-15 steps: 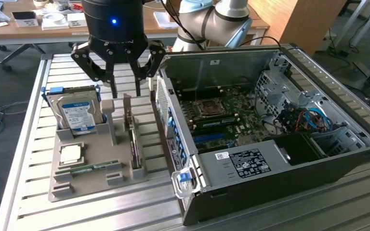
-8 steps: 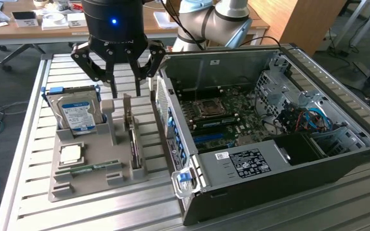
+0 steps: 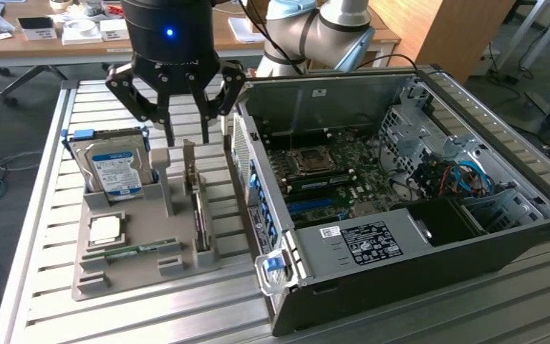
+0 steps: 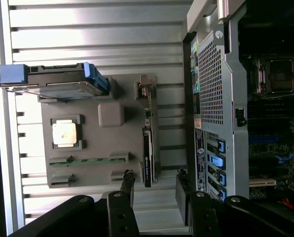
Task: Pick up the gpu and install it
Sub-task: 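Pick up the gpu and move the gpu toward the slot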
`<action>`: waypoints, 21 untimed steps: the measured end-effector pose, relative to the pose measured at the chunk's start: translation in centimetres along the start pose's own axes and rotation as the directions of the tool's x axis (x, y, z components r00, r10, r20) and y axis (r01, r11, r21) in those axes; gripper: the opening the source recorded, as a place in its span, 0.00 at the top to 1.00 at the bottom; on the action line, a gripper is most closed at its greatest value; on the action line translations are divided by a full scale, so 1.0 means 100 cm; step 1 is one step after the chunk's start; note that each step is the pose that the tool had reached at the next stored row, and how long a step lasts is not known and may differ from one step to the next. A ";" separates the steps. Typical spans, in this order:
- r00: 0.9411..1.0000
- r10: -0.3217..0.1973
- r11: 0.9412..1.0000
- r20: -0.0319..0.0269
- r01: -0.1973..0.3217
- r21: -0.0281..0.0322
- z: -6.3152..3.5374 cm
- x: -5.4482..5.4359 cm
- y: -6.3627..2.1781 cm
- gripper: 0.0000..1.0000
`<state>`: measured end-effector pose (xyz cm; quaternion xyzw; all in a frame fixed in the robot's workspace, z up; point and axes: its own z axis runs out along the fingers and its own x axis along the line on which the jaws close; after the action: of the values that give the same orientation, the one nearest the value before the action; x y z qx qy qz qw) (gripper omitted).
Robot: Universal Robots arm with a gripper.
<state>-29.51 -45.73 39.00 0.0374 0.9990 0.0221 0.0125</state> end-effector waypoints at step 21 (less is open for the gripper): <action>1.000 0.000 1.000 0.000 0.000 0.000 0.0117 0.000 -0.0005 0.53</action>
<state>-29.51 -45.73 37.82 0.0374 0.9990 0.0221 0.0125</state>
